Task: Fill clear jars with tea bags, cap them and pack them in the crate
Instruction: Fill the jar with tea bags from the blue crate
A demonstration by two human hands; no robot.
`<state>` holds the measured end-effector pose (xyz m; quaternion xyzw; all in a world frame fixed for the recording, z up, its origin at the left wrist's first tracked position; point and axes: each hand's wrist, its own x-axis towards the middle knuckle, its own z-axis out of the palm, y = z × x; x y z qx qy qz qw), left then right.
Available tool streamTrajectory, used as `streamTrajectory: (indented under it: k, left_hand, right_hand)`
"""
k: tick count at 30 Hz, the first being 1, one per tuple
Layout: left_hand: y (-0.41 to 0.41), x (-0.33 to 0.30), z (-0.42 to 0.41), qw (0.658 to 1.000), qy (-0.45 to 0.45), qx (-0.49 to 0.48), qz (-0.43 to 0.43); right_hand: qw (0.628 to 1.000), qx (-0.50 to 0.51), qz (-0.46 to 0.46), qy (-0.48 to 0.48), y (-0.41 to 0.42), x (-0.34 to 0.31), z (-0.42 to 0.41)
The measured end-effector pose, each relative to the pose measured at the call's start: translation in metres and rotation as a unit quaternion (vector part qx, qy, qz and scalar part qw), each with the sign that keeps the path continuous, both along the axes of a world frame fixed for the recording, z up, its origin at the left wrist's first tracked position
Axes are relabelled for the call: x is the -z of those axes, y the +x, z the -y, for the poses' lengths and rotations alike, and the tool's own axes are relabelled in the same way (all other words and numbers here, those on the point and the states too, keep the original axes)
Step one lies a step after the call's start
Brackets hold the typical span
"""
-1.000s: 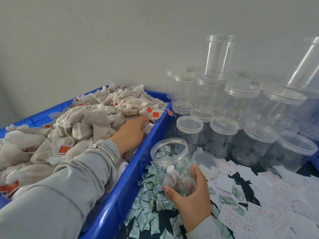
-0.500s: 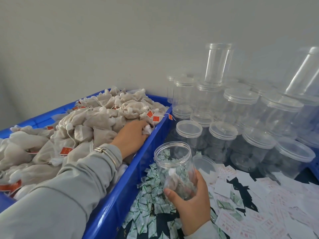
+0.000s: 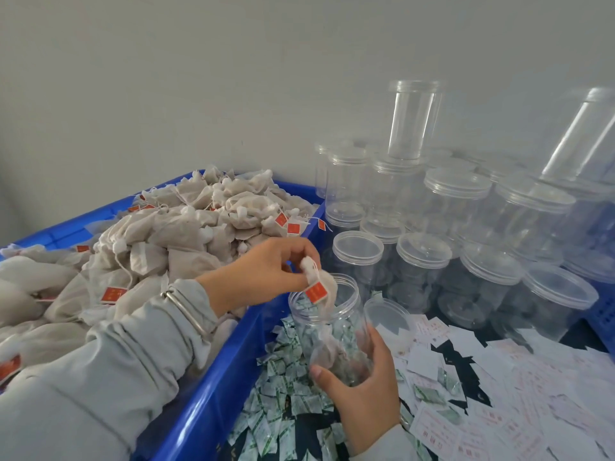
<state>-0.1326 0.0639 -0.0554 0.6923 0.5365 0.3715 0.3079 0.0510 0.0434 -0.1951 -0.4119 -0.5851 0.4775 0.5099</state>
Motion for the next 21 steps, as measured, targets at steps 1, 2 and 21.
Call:
streamTrajectory:
  k: [1, 2, 21]
  left_hand:
    - [0.001, 0.001, 0.000, 0.999, -0.006, 0.013, -0.030]
    - [0.001, 0.002, 0.000, 0.999, -0.011, 0.022, -0.049]
    - [-0.006, 0.002, -0.006, 0.996, 0.036, -0.071, -0.047]
  right_hand:
    - [1.000, 0.002, 0.001, 0.003, 0.000, 0.000, 0.000]
    - [1.000, 0.004, 0.003, 0.006, -0.001, 0.000, 0.000]
    - [1.000, -0.004, 0.005, 0.005, -0.002, -0.002, 0.002]
